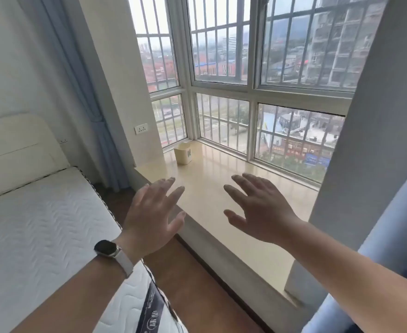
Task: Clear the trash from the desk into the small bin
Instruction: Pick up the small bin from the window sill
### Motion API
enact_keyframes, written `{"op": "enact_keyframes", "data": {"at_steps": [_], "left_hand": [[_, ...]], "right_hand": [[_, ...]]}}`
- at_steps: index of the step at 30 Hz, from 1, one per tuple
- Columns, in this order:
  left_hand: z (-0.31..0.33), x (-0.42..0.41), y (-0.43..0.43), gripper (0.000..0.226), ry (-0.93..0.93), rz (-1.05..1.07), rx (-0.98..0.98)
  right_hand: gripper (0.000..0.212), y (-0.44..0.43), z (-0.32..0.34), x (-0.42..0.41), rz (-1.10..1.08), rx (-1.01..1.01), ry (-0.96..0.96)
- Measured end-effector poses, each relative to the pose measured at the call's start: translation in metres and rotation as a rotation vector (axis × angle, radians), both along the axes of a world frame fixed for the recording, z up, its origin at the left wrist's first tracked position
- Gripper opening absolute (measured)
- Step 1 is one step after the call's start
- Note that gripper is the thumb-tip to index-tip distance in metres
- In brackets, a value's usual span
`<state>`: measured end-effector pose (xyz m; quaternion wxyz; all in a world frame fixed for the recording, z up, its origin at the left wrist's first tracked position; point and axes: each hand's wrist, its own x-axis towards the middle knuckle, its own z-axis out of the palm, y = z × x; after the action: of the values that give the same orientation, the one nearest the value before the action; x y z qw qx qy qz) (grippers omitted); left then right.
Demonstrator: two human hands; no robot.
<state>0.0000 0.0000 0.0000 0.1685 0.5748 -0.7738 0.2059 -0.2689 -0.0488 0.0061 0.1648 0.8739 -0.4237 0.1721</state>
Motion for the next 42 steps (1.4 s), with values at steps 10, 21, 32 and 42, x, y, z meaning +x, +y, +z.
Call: {"op": "enact_keyframes", "data": {"at_steps": [10, 21, 32, 42], "left_hand": [[-0.008, -0.034, -0.048, 0.052, 0.022, 0.081, 0.032], [-0.040, 0.019, -0.130, 0.053, 0.081, 0.129, 0.067], [-0.058, 0.114, -0.225, 0.049, 0.130, 0.168, 0.072], [-0.064, 0.178, -0.254, 0.044, 0.179, 0.268, 0.004]], "right_hand": [[0.058, -0.059, -0.015, -0.034, 0.033, 0.095, -0.023], [0.059, -0.152, -0.045, 0.028, 0.103, 0.190, 0.060], [0.057, -0.257, -0.040, 0.144, 0.161, 0.175, 0.093], [0.056, -0.311, -0.041, 0.226, 0.282, 0.212, 0.125]]}}
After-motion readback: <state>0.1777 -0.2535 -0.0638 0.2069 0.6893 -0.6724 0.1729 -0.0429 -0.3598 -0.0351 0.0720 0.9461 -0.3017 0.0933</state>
